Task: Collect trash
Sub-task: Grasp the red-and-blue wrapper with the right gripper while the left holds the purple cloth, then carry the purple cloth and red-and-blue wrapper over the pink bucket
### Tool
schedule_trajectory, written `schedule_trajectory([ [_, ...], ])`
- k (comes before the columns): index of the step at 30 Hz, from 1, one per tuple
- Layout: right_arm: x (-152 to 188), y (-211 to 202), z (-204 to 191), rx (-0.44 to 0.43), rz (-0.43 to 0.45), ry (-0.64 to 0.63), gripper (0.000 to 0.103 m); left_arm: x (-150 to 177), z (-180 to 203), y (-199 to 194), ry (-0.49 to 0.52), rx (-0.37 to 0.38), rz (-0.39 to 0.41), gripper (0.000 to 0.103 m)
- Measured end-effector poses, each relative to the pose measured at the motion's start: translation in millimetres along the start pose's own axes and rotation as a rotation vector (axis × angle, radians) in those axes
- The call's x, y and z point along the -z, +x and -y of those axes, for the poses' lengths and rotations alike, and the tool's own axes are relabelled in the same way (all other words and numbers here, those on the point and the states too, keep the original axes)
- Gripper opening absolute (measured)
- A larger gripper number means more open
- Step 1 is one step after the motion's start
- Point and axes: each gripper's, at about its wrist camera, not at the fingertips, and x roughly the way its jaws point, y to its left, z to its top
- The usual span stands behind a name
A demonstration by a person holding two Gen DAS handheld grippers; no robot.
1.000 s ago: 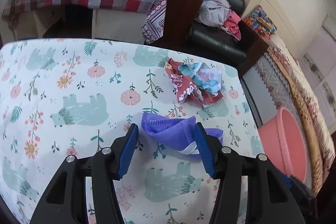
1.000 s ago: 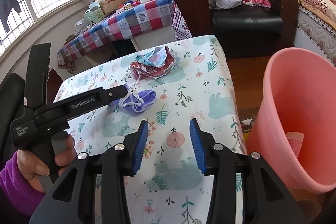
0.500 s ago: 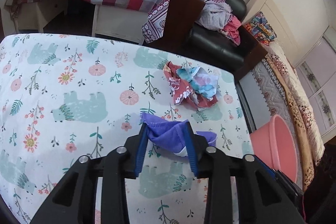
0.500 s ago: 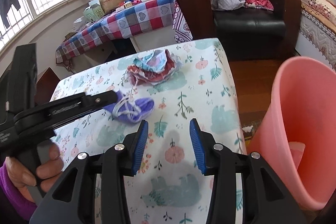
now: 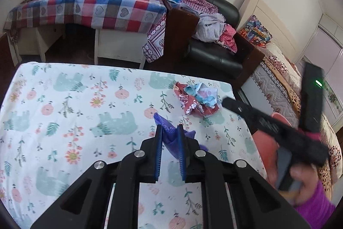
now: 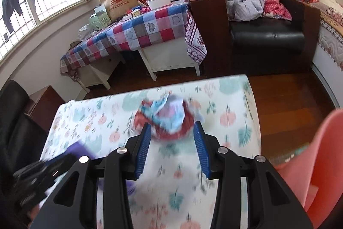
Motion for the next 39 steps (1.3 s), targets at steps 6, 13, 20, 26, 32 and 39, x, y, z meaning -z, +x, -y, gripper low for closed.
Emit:
schedule_trajectory([
  [6,-17.6,37.9,1.6,0.041,-0.049,-0.003,0.042,6.9,-14.1,-10.1,-0.023,-0.008,-0.013,0.012],
  [13,-12.0,49.1,-6.3,0.035,-0.101,-0.039,0.019,10.9,-22.1,-16.2,-0.036,-0.012,-0.013,0.012],
  [20,7.7,10.8,-22.2,0.011,-0.037,-0.071,0.006,11.8,-20.6,-23.9,-0.031,-0.022,-0.002,0.012],
  [26,20.0,-30.6,-41.5,-0.028,0.016,-0.099,0.006,12.2,-20.6,-41.8,-0.033,-0.04,0.028,0.012],
  [32,32.1,-62.0,-49.3,-0.059,0.041,-0.095,0.006,15.1,-14.8,-62.5,-0.021,-0.053,0.059,0.012],
  [39,43.5,-100.0,-44.7,-0.046,0.091,-0.086,0.006,16.2,-0.6,-81.6,0.002,-0.06,0.088,0.012],
])
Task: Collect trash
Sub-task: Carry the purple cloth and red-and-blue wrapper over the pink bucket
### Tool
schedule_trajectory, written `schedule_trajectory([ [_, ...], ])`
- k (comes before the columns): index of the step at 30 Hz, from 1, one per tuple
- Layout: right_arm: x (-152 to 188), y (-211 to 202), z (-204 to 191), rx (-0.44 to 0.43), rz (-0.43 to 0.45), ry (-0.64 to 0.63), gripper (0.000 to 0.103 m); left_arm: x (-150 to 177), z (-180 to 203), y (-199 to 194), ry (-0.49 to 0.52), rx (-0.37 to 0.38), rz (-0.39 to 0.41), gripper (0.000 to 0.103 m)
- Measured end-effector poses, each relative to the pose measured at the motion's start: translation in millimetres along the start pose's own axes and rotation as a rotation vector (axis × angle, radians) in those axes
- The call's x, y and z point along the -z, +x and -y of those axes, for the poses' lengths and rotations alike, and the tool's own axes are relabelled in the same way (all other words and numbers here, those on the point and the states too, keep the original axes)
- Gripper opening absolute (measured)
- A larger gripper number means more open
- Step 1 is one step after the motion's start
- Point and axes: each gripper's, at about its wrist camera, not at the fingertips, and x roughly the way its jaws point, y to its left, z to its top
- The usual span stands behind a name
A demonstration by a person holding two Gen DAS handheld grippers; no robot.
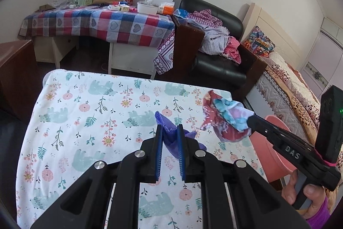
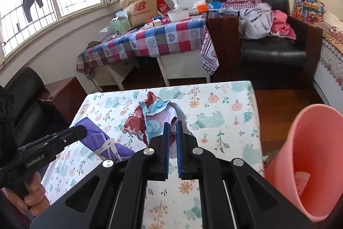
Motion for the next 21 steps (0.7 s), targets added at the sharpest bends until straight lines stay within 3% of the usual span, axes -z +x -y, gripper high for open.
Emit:
schedule_trajectory([
  [11,5.7,-48.3,32.3,0.075,0.072,0.071,0.006,-4.8,36.2,-12.5,0.056,0.034,0.027,0.012],
  [21,21.4,-89.8,87.8,0.204,0.117,0.162,0.006,-11.7,95.4,-3.0,0.138,0.127,0.032,0.012],
])
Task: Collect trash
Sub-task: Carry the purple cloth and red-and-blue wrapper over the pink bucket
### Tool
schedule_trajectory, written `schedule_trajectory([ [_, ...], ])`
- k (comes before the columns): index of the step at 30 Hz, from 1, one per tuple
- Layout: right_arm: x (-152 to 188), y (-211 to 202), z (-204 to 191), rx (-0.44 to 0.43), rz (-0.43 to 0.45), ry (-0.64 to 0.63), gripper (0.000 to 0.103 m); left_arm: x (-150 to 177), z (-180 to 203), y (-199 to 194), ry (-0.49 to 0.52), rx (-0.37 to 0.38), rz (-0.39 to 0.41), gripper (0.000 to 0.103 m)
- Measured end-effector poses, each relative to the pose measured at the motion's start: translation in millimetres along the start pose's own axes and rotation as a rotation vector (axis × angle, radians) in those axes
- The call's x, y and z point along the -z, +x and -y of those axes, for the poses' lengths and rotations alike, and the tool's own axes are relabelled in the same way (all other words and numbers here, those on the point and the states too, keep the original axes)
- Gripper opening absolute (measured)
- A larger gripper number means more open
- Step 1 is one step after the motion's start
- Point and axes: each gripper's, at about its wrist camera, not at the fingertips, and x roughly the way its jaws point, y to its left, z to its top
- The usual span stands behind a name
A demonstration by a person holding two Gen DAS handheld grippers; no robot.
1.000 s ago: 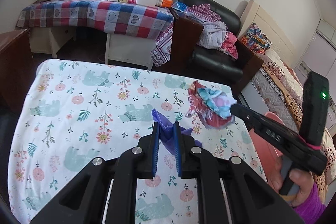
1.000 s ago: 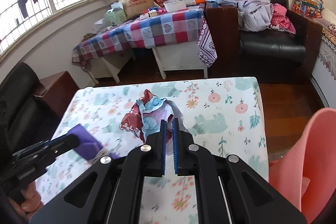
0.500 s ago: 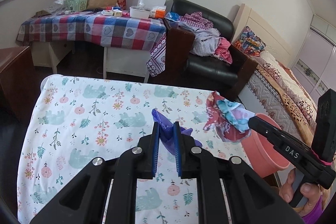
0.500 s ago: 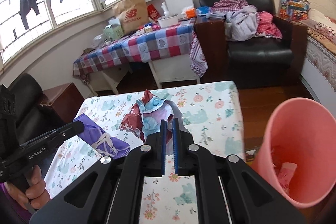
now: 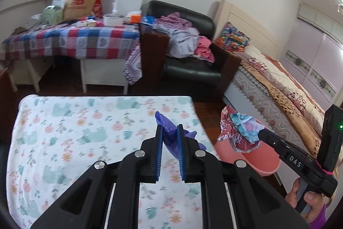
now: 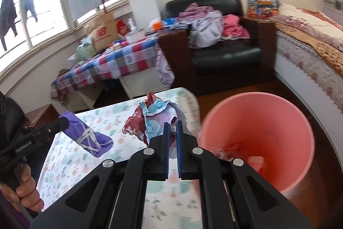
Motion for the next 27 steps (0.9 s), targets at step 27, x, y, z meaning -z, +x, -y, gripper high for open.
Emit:
schedule_trajectory([
  [27,21.8,-27.2,110.9,0.279,0.011,0.119,0.006,5.9,157.3,85.3,0.221,0.188,-0.097,0.012],
])
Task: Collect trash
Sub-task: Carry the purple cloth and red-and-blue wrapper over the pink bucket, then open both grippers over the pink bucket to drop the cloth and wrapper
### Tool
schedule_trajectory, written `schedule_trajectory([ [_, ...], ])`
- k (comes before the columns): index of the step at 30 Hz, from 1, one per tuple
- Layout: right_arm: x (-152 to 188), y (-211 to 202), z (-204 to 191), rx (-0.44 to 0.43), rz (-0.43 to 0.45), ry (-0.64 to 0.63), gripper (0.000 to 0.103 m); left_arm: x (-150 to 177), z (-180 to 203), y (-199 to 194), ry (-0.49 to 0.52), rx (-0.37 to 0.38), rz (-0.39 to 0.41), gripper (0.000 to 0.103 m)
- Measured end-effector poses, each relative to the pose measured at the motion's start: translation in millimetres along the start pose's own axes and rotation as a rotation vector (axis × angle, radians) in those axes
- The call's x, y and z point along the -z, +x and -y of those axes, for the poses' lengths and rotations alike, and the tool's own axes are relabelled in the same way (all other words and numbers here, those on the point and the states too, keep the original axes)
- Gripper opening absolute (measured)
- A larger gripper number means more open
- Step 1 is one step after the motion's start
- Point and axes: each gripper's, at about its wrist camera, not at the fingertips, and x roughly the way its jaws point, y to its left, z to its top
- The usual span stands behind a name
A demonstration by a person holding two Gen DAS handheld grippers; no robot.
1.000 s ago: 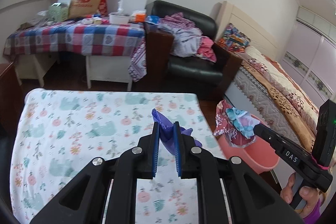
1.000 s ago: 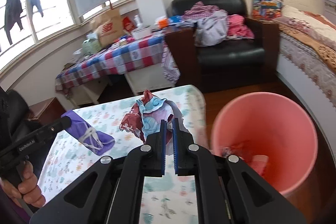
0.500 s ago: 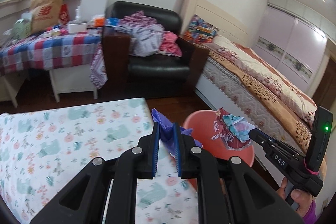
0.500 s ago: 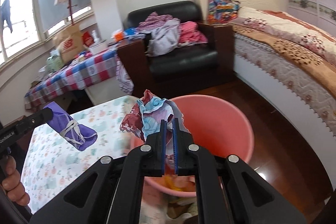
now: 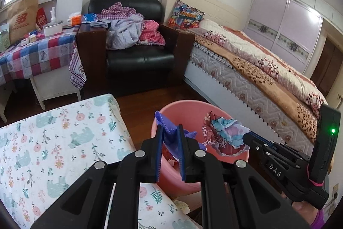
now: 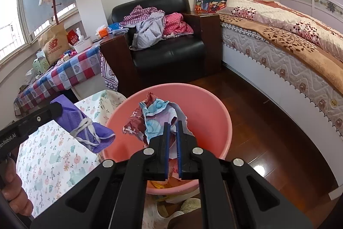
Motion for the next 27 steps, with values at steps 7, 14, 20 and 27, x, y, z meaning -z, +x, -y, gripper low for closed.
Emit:
schedule_trajectory([
  [7,4.1,6.1,4.2,0.044,-0.004,-0.02,0.006,5.9,13.3,23.9,0.033,0.005,-0.039,0.012],
  [14,9.1,16.9,8.5,0.054,-0.034,-0.016,0.006,15.8,22.6,45.1,0.062,0.003,-0.079,0.012],
  [20,10.8,24.1,9.0,0.062,-0.049,-0.015,0.006,22.3,27.7,58.8,0.073,-0.003,-0.102,0.012],
  [27,13.1,32.9,13.2,0.07,-0.066,-0.009,0.006,26.2,32.6,69.8,0.085,-0.004,-0.119,0.012],
])
